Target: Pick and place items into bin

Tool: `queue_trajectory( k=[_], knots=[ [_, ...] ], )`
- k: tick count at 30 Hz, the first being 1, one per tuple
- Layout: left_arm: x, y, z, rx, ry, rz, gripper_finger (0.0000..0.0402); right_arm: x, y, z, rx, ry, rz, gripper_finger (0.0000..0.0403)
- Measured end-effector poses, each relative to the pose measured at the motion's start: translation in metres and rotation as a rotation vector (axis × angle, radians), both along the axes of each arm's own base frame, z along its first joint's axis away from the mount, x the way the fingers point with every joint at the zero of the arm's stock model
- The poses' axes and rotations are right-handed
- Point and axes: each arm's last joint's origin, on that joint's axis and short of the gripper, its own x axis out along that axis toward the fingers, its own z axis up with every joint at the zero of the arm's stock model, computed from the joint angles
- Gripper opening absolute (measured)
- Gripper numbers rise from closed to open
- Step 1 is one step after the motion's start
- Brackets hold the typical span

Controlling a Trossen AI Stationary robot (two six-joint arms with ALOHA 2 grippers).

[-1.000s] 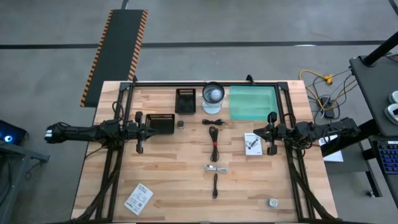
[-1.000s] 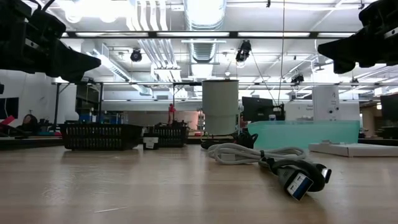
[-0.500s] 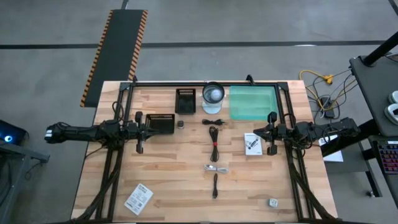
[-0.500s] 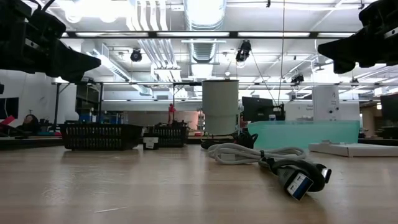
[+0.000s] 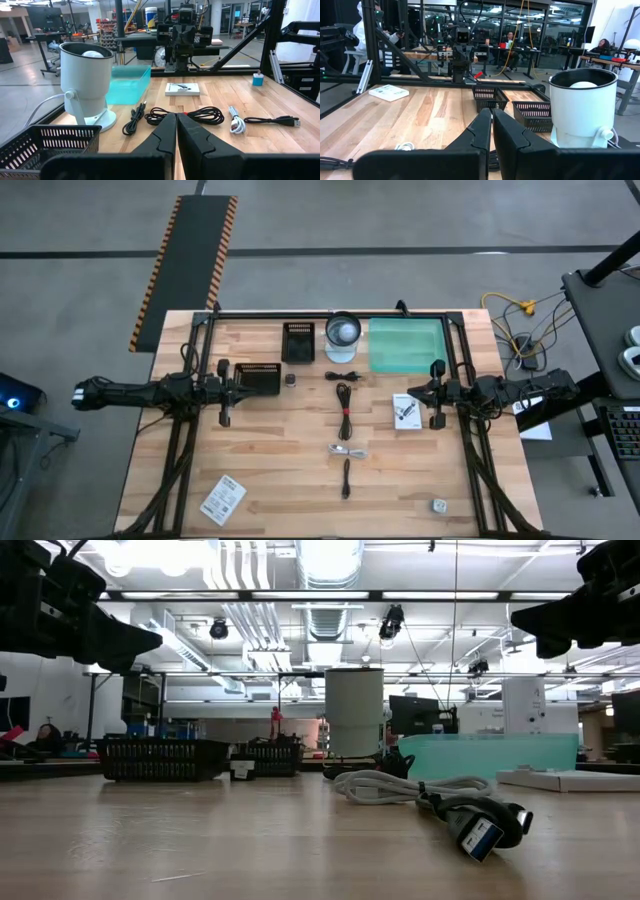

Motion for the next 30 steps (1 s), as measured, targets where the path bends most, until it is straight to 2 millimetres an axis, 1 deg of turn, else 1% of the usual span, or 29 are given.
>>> queue_trajectory(
  k=[6, 12, 16, 19, 21, 23, 25, 28, 30],
  knots=[
    [0.000, 0.000, 0.000, -0.001, -0.001, 0.000, 0.0000, 0.000, 0.000, 0.006, -0.015, -0.059, -0.002, 0.0009],
    [0.000, 0.000, 0.002, 0.008, -0.017, 0.001, 0.0000, -0.001, 0.000, 0.007, -0.009, -0.068, -0.002, 0.0009],
    [0.000, 0.000, 0.012, 0.100, -0.114, 0.005, 0.0000, -0.001, 0.000, 0.007, -0.021, -0.067, -0.003, 0.0009],
    [0.001, 0.000, 0.018, 0.096, -0.177, 0.009, 0.0000, -0.001, 0.000, 0.008, -0.059, -0.073, -0.007, 0.0009],
    [0.001, 0.000, 0.019, 0.096, -0.186, 0.011, 0.0002, -0.001, 0.000, 0.009, -0.086, -0.083, -0.011, 0.0009],
    [0.002, 0.000, 0.019, 0.119, -0.172, 0.012, 0.0014, -0.001, -0.001, 0.010, -0.114, -0.085, -0.024, 0.0009],
    [0.004, 0.000, 0.018, 0.156, -0.152, 0.022, 0.0034, -0.001, -0.002, 0.010, -0.125, -0.081, -0.065, 0.0011],
    [0.007, 0.001, 0.022, 0.202, -0.177, 0.048, 0.0078, -0.001, -0.003, 0.009, -0.123, -0.071, -0.119, 0.0023],
    [0.009, 0.001, 0.024, 0.232, -0.196, 0.054, 0.0110, 0.000, -0.003, 0.009, -0.117, -0.068, -0.121, 0.0036]
  ],
)
